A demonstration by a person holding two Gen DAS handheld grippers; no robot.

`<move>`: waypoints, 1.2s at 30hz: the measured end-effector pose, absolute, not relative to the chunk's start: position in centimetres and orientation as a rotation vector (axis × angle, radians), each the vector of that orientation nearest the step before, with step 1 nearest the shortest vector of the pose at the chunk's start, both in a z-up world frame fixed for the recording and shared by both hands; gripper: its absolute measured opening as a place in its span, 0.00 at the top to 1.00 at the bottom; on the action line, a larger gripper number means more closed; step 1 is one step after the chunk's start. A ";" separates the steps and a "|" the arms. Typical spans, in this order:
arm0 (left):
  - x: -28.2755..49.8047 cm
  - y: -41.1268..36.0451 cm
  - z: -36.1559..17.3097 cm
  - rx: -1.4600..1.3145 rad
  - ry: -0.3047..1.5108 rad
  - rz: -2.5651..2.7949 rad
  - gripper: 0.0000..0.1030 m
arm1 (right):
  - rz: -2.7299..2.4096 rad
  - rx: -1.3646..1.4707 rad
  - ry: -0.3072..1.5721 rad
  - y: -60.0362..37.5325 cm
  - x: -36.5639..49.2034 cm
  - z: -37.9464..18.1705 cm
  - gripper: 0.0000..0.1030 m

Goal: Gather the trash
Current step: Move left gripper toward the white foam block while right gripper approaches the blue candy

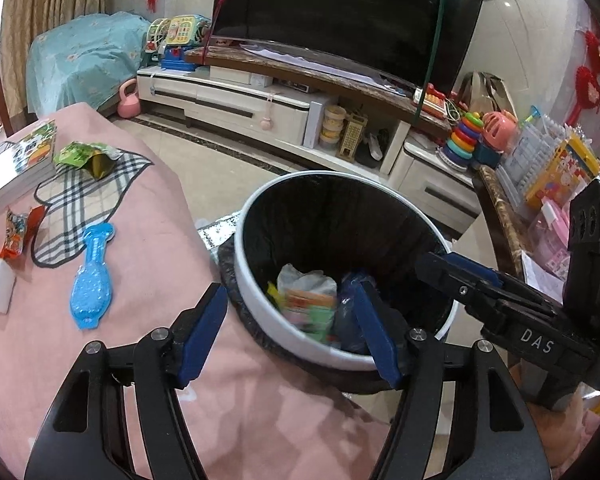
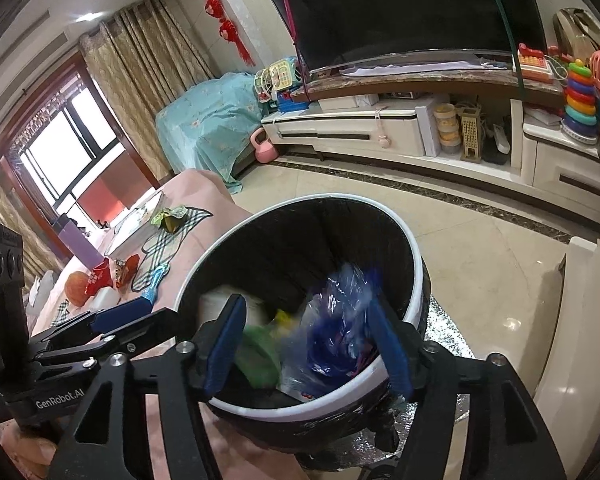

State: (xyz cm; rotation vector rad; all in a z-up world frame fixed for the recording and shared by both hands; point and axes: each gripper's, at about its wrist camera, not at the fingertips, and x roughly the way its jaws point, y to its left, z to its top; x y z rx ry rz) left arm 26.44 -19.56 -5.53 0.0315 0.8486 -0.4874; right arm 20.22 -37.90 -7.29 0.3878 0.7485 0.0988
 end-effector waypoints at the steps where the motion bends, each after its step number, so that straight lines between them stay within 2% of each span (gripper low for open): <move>1: 26.3 -19.2 -5.5 0.027 0.846 -0.484 0.35 | 0.099 0.389 0.747 -37.8 20.1 -7.2 0.35; 6: 25.6 -16.5 -6.0 -0.007 0.848 -0.446 0.34 | 0.109 0.400 0.731 -37.4 19.7 -6.7 0.27; 21: 23.8 -5.7 -8.3 -0.181 0.894 -0.255 0.34 | 0.200 0.356 0.683 -30.5 18.9 -5.1 0.14; 36: 22.9 2.7 -9.8 -0.277 0.907 -0.117 0.33 | 0.356 0.266 0.740 -21.4 19.9 -6.1 0.12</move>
